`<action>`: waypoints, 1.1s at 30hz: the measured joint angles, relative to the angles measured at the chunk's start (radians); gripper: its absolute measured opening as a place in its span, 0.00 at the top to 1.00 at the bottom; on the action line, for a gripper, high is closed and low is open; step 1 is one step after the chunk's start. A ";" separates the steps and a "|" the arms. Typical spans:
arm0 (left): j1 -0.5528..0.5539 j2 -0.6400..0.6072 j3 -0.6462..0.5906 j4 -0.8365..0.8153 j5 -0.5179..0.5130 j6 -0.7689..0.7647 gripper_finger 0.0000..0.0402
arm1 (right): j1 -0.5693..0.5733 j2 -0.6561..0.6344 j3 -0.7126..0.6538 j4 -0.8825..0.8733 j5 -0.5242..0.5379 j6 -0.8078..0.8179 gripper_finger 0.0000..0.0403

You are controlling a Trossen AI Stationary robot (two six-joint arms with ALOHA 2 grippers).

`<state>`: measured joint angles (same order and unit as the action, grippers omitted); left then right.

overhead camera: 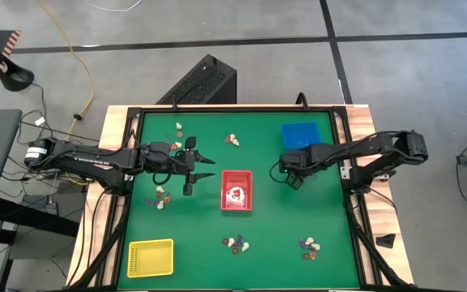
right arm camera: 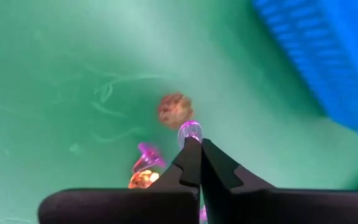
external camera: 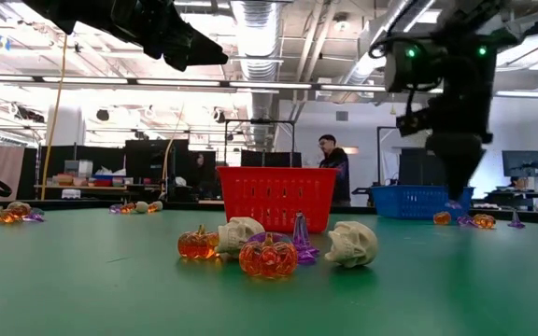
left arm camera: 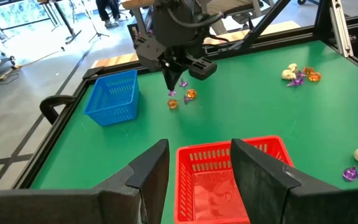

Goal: Sort Halloween decoration

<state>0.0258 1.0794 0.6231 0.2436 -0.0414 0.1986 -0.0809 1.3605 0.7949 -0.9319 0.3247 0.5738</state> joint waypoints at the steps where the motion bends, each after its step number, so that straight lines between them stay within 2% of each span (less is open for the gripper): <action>1: 0.000 0.000 0.000 0.000 0.000 0.000 0.60 | 0.002 0.000 0.016 -0.013 0.015 -0.007 0.92; 5: 0.000 0.000 0.000 0.000 0.000 -0.004 0.60 | -0.024 0.000 0.087 -0.072 0.067 -0.074 0.94; 10: 0.000 0.000 0.000 0.000 0.000 -0.010 0.60 | -0.113 0.000 0.172 -0.111 0.120 -0.161 0.93; 16: 0.000 0.000 0.000 0.000 0.000 -0.011 0.60 | -0.253 0.000 0.198 -0.111 0.097 -0.253 0.89; 24: 0.000 0.000 0.000 -0.001 0.000 -0.011 0.60 | -0.439 0.002 0.198 -0.070 0.094 -0.292 0.89; 33: 0.000 0.000 0.000 -0.024 0.000 0.006 0.60 | -0.472 0.002 0.198 -0.031 0.088 -0.310 0.80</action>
<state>0.0258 1.0794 0.6231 0.2199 -0.0414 0.2047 -0.5526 1.3621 0.9932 -0.9631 0.4129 0.2633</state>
